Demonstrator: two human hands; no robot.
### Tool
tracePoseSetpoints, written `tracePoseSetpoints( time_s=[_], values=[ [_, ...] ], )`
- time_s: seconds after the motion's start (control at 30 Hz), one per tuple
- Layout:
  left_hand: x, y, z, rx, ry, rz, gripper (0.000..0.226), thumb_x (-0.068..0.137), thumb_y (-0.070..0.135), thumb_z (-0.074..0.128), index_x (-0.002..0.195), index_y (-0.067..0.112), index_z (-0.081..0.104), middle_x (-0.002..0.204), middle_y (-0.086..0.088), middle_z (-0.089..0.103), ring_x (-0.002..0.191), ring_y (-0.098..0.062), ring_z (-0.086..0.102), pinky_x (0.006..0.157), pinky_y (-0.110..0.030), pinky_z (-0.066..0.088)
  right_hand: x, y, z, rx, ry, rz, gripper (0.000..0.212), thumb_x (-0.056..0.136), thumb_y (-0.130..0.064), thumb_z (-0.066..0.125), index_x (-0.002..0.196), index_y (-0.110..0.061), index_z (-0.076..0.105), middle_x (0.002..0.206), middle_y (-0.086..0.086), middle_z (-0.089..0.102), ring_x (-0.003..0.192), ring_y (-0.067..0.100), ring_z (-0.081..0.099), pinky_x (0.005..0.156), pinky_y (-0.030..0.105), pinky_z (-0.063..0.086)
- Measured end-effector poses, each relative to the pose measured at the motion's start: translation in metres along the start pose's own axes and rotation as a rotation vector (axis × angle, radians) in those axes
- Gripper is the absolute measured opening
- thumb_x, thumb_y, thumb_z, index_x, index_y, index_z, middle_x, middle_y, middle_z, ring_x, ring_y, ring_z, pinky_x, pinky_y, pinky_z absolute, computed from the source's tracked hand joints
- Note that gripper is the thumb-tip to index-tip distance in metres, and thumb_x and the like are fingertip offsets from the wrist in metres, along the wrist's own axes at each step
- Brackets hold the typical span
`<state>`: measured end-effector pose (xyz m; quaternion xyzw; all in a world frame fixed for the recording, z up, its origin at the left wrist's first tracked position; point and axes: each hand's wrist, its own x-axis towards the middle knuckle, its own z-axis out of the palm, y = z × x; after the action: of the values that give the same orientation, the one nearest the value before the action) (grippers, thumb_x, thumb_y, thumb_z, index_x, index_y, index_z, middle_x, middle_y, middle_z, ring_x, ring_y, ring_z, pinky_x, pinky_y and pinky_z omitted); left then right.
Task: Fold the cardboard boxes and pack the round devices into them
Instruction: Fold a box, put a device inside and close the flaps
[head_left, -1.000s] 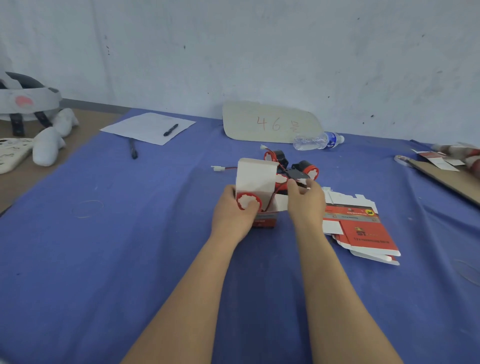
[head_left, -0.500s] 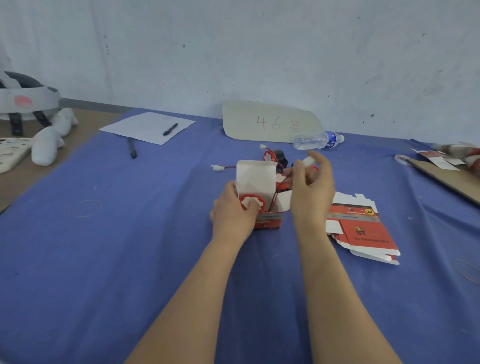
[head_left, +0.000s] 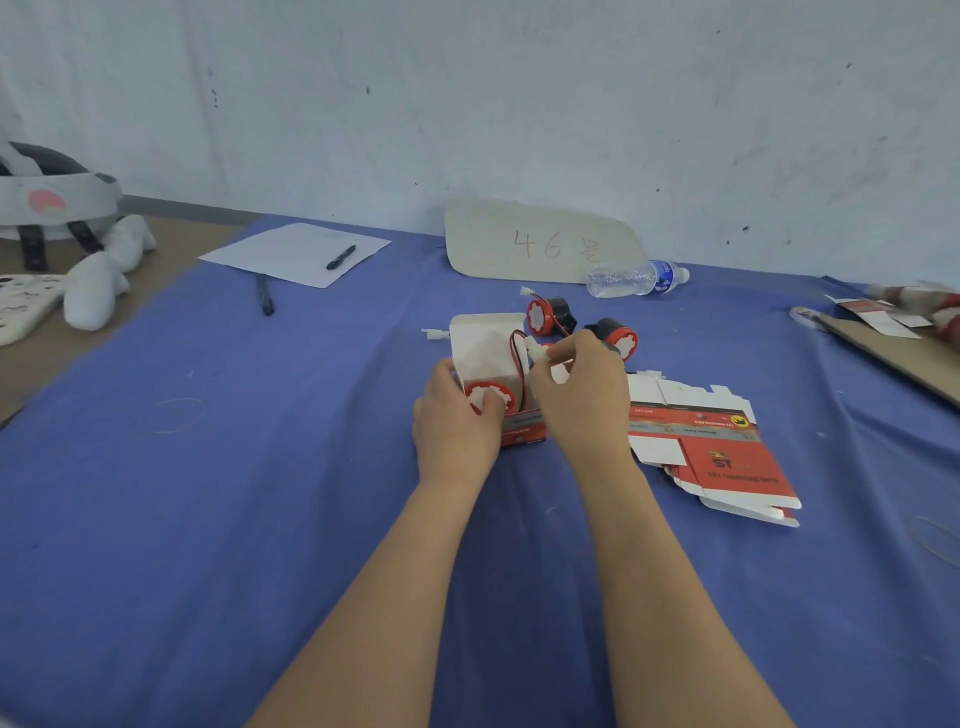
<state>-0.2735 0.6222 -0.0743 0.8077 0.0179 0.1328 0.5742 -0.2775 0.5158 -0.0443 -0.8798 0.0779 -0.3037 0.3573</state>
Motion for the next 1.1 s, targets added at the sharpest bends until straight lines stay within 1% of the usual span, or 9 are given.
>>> tracePoseSetpoints(
  time_s=[0.17, 0.27, 0.43, 0.53, 0.63, 0.7, 0.77, 0.93, 1.1],
  values=[
    [0.0, 0.0, 0.0, 0.029, 0.013, 0.026, 0.032, 0.088, 0.019, 0.054, 0.119, 0.015, 0.046, 0.116, -0.004, 0.06, 0.108, -0.027, 0.055, 0.086, -0.047, 0.051, 0.001, 0.004, -0.002, -0.092, 0.115, -0.019, 0.012, 0.09, -0.013, 0.057, 0.101, -0.012, 0.061, 0.095, 0.0, 0.06, 0.097, 0.02, 0.051, 0.077, 0.034, 0.046],
    [0.0, -0.001, 0.001, 0.048, 0.022, 0.043, 0.029, 0.089, 0.019, 0.054, 0.117, 0.016, 0.045, 0.116, -0.004, 0.059, 0.109, -0.026, 0.054, 0.085, -0.046, 0.052, 0.0, 0.008, -0.003, -0.14, 0.104, -0.019, 0.021, 0.092, -0.012, 0.054, 0.111, -0.013, 0.063, 0.104, 0.005, 0.065, 0.1, 0.023, 0.051, 0.082, 0.039, 0.046],
    [0.0, -0.001, 0.002, 0.064, 0.023, 0.067, 0.03, 0.09, 0.019, 0.054, 0.118, 0.017, 0.045, 0.116, -0.003, 0.058, 0.107, -0.025, 0.055, 0.085, -0.045, 0.053, 0.001, 0.013, 0.0, -0.272, 0.072, -0.001, 0.031, 0.096, -0.016, 0.049, 0.124, -0.017, 0.062, 0.122, 0.005, 0.061, 0.11, 0.026, 0.045, 0.089, 0.036, 0.04],
    [0.001, -0.002, 0.003, 0.087, 0.03, 0.077, 0.034, 0.09, 0.02, 0.055, 0.123, 0.015, 0.046, 0.12, -0.004, 0.057, 0.111, -0.023, 0.053, 0.087, -0.041, 0.053, 0.001, 0.013, 0.001, -0.291, 0.116, 0.03, 0.03, 0.096, -0.019, 0.053, 0.124, -0.02, 0.063, 0.118, 0.007, 0.054, 0.109, 0.027, 0.042, 0.089, 0.034, 0.036],
    [0.002, -0.004, 0.003, 0.164, 0.05, 0.088, 0.045, 0.09, 0.024, 0.056, 0.132, 0.015, 0.045, 0.126, -0.005, 0.05, 0.115, -0.021, 0.045, 0.085, -0.027, 0.042, 0.001, 0.011, 0.001, -0.329, 0.104, 0.018, 0.03, 0.095, -0.018, 0.051, 0.122, -0.022, 0.063, 0.113, 0.008, 0.059, 0.104, 0.026, 0.047, 0.085, 0.034, 0.037],
    [0.002, -0.005, 0.003, 0.192, 0.06, 0.087, 0.045, 0.09, 0.026, 0.057, 0.132, 0.015, 0.045, 0.128, -0.006, 0.047, 0.116, -0.022, 0.043, 0.083, -0.024, 0.035, 0.001, 0.009, 0.001, -0.321, 0.104, -0.009, 0.031, 0.093, -0.014, 0.05, 0.119, -0.023, 0.063, 0.11, 0.008, 0.062, 0.099, 0.026, 0.049, 0.082, 0.035, 0.038],
    [0.002, -0.005, 0.003, 0.198, 0.06, 0.087, 0.043, 0.089, 0.025, 0.057, 0.13, 0.014, 0.046, 0.127, -0.008, 0.047, 0.114, -0.023, 0.043, 0.083, -0.025, 0.034, 0.0, 0.007, 0.001, -0.314, 0.097, -0.037, 0.03, 0.092, -0.014, 0.049, 0.117, -0.022, 0.064, 0.106, 0.007, 0.064, 0.097, 0.026, 0.051, 0.079, 0.035, 0.037],
    [0.002, -0.005, 0.003, 0.193, 0.061, 0.098, 0.042, 0.089, 0.024, 0.057, 0.128, 0.013, 0.047, 0.125, -0.008, 0.048, 0.109, -0.023, 0.043, 0.082, -0.026, 0.034, -0.004, 0.0, 0.003, -0.34, -0.011, -0.034, 0.027, 0.095, -0.024, 0.045, 0.115, -0.023, 0.062, 0.103, 0.006, 0.066, 0.096, 0.027, 0.052, 0.078, 0.034, 0.034],
    [0.002, -0.004, 0.004, 0.187, 0.063, 0.104, 0.043, 0.089, 0.024, 0.057, 0.13, 0.012, 0.046, 0.125, -0.008, 0.049, 0.111, -0.024, 0.043, 0.084, -0.027, 0.034, -0.004, -0.004, 0.004, -0.306, -0.067, 0.004, 0.032, 0.096, -0.045, 0.041, 0.112, -0.026, 0.062, 0.108, 0.002, 0.067, 0.098, 0.026, 0.052, 0.081, 0.034, 0.036]
  ],
)
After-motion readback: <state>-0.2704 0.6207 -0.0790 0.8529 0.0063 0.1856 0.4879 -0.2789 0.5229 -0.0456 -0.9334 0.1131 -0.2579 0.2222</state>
